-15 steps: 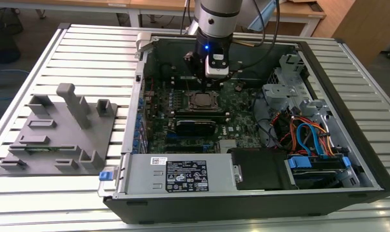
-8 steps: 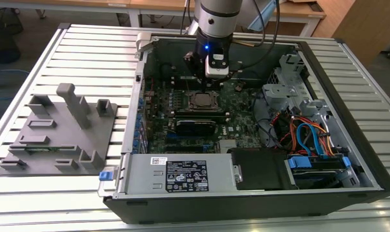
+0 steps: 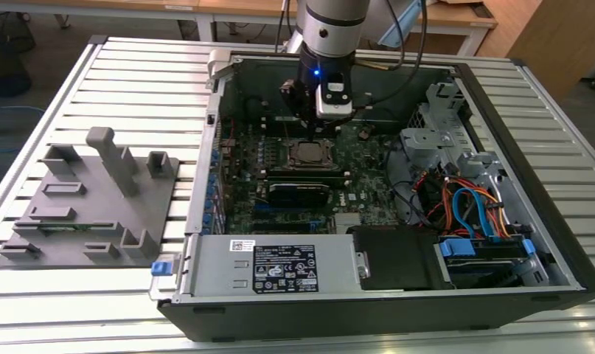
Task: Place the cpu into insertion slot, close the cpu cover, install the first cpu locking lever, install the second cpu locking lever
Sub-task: 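Install the first cpu locking lever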
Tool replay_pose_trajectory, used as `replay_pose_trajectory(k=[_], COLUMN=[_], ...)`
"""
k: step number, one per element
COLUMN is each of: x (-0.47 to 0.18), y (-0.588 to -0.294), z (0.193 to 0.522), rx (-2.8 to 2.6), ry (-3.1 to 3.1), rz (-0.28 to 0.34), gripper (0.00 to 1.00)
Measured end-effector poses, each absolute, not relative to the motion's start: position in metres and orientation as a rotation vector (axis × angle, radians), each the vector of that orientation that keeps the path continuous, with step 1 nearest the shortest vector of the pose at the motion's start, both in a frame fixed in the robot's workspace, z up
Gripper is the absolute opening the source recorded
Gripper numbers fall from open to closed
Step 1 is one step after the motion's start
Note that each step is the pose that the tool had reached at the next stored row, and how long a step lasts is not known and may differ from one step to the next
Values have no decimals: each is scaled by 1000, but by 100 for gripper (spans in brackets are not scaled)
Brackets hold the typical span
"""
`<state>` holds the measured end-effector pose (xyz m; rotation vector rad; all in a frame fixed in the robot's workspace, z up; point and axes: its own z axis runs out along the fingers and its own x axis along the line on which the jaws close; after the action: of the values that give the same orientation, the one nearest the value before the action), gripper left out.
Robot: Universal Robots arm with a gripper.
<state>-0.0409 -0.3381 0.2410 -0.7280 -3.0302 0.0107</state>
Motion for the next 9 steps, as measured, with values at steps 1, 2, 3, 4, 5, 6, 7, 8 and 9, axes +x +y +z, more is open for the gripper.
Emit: replay_pose_trajectory(k=[1,2,3,4,5,6,7,8,9], x=[-41,-41,-41,-42,-42,-43,-43,-44,-44], y=[-338,-338,-338,-338,-338,-338,-338,-338,-338], z=[241,241,241,241,241,241,241,241,241], rx=[-708,-694,-690,-690,-689,-689,-687,-681,-671], ry=[-3035,-3040,-3044,-3050,-3056,-3060,-3063,-3065,-3068], rz=[11,11,9,7,5,3,1,1,1], gripper=[10,10,10,10,10,10,10,10,10])
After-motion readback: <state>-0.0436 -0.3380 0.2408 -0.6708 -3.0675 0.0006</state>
